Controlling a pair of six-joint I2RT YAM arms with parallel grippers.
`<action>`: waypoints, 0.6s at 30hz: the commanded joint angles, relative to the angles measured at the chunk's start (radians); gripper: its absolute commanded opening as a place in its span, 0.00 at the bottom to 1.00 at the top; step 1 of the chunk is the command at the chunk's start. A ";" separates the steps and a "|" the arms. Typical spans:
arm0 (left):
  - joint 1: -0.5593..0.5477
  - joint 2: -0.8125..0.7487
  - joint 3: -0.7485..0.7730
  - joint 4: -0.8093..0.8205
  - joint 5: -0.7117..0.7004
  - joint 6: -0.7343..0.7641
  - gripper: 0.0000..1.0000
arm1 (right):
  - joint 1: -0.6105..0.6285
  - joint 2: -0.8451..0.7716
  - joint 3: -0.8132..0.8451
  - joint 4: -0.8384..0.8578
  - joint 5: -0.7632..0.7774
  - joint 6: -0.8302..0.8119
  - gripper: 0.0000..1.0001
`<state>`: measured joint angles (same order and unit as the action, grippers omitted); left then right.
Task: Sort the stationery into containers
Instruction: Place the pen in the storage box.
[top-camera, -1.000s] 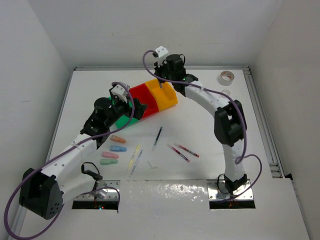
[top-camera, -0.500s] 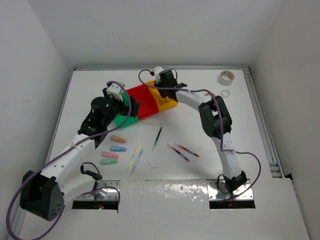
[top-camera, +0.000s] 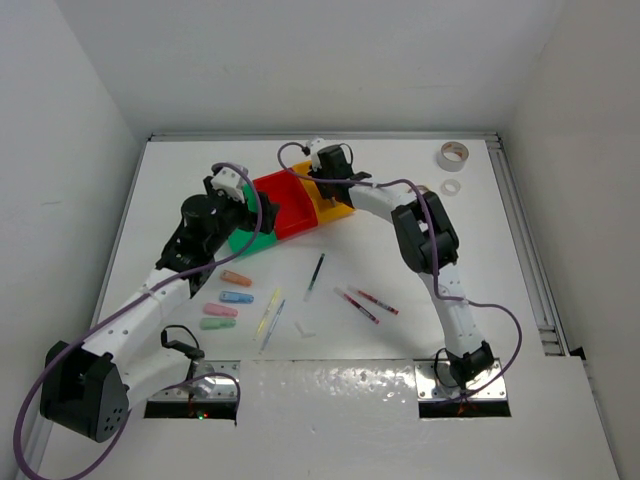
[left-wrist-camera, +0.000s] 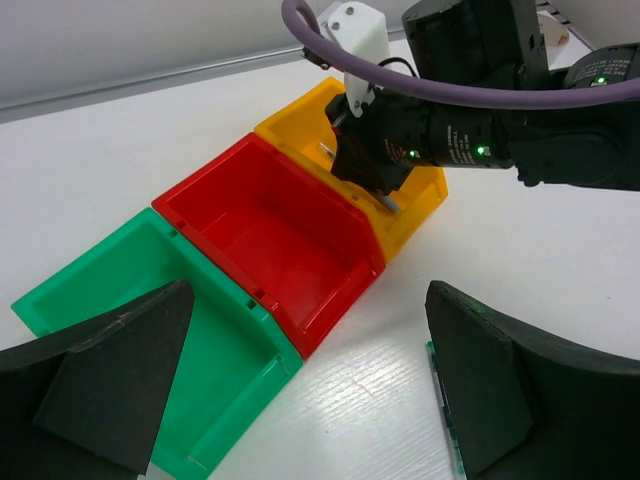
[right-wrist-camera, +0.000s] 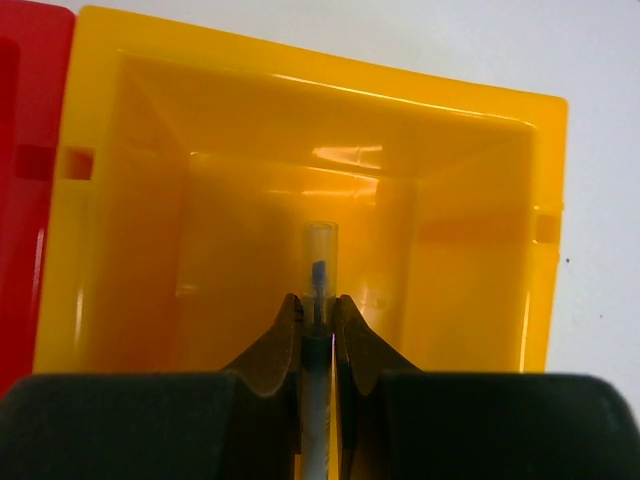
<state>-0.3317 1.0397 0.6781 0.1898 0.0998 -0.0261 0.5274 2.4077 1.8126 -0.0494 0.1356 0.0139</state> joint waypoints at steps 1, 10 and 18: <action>0.011 -0.012 -0.008 0.054 -0.011 0.014 1.00 | 0.000 0.030 0.045 0.039 0.025 0.027 0.09; 0.011 -0.015 -0.011 0.069 -0.022 0.022 1.00 | 0.000 0.036 0.024 0.085 0.062 0.037 0.22; 0.011 -0.010 -0.009 0.080 -0.018 0.020 1.00 | 0.000 -0.051 -0.050 0.175 0.029 0.018 0.32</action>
<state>-0.3317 1.0397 0.6720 0.2153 0.0868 -0.0120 0.5266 2.4428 1.7847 0.0654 0.1780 0.0372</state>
